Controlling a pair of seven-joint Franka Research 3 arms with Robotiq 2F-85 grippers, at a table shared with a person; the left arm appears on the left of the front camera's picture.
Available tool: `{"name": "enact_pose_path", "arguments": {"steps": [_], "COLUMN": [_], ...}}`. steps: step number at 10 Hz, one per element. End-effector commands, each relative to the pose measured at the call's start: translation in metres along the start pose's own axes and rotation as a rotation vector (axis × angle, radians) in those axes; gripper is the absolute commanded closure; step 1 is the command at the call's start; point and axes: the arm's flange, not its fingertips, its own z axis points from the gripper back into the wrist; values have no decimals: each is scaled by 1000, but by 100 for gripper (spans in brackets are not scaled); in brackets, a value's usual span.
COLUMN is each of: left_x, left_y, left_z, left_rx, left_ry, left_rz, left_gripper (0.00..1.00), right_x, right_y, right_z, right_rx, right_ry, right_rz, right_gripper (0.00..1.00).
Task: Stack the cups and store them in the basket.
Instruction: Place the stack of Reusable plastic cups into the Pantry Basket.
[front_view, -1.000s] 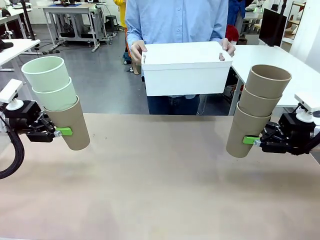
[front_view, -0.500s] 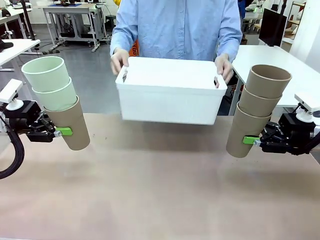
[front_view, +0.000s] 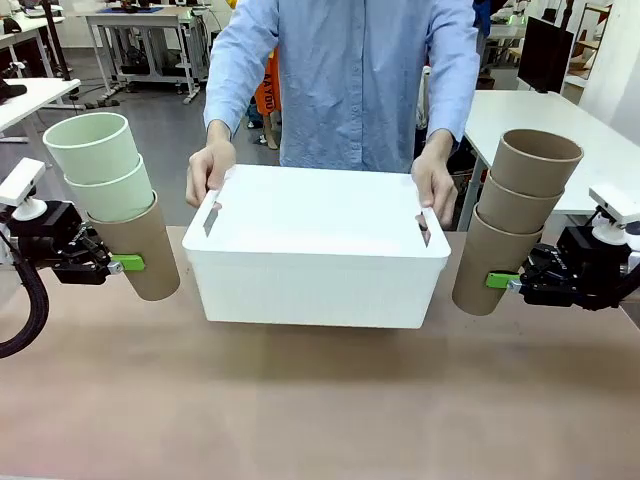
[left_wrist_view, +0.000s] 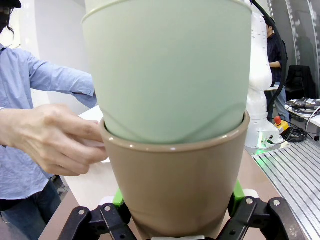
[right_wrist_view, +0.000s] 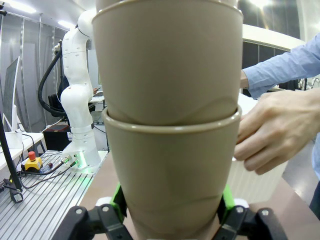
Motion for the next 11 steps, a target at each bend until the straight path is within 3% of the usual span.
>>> {"name": "enact_pose_path", "arguments": {"steps": [1,11], "left_x": [4,4], "left_y": [-1,-1], "left_z": [-1,-1], "left_rx": [-5,-5], "left_ry": [-7,-7], "left_rz": [-11,-11], "left_gripper": [14,14], "right_x": [4,4], "right_y": [0,0], "right_z": [0,0], "right_rx": [1,1], "right_ry": [-3,-3], "right_rz": [9,9], "right_gripper": [15,15]}}
